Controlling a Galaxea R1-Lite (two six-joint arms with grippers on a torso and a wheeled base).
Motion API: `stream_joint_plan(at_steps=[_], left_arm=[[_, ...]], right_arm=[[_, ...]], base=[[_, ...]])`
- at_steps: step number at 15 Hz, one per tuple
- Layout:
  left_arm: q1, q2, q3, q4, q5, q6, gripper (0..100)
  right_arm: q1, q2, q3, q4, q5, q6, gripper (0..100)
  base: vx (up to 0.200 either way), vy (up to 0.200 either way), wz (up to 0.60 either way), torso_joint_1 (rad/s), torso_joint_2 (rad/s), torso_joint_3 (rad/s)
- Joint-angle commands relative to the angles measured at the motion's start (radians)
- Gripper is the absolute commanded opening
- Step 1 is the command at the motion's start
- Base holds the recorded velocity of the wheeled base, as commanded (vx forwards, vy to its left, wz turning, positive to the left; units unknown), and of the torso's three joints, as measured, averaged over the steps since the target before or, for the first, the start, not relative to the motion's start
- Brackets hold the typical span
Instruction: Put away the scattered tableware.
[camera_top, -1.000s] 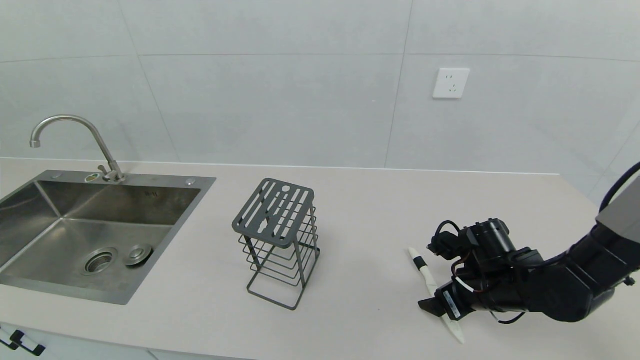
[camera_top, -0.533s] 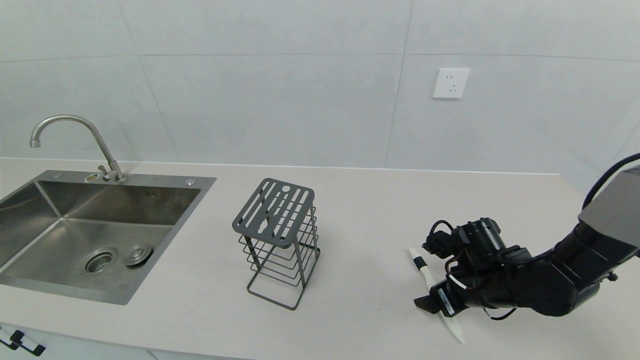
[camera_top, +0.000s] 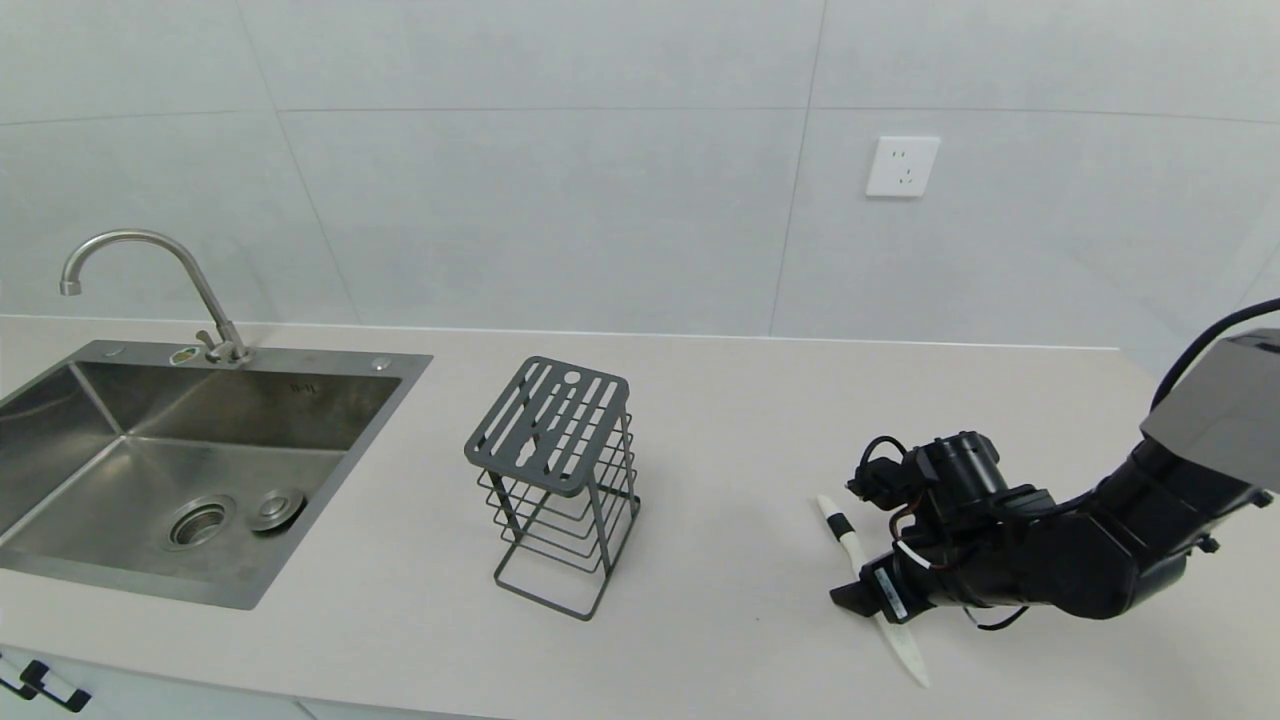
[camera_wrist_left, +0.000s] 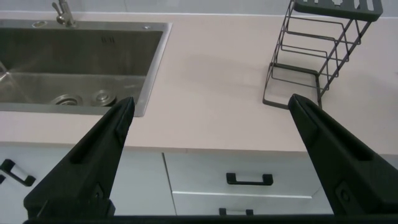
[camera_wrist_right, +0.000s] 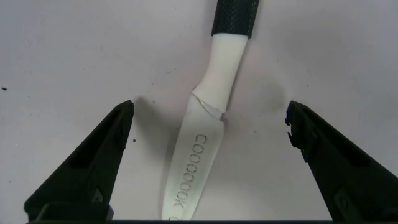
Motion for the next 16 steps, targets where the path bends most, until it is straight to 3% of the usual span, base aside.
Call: stream_joint_plan(at_steps=[1,2,3,10,13,16], left_arm=[[0.000,0.000,0.000,0.000,-0.001,-0.001,100],[0.000,0.000,0.000,0.000,0.001,-0.001,100],[0.000,0.000,0.000,0.000,-0.001,-0.001,100],[0.000,-0.002,0.000,0.000,-0.001,-0.001,100],[0.000,-0.002,0.000,-0.002,-0.009,0.004,100],[0.014,-0.036,0.000,-0.003,-0.070,0.035,100]], right_arm=[[-0.001,0.010,0.001,0.000,0.001,-0.001,100],[-0.001,0.023,0.005,0.000,0.003,-0.001,100],[-0.001,0.027,0.008,0.000,0.004,-0.001,0],[-0.004,0.032,0.005,-0.014,0.010,-0.001,0],[0.005,0.004,0.009,-0.138,0.013,-0.025,0],[0.062,-0.125,0.052,-0.172,0.046,-0.059,0]], base=[[0.000,0.000,0.00,0.000,0.00,0.000],[0.000,0.000,0.00,0.000,0.00,0.000],[0.000,0.000,0.00,0.000,0.00,0.000],[0.000,0.000,0.00,0.000,0.00,0.000],[0.000,0.000,0.00,0.000,0.00,0.000],[0.000,0.000,0.00,0.000,0.00,0.000]])
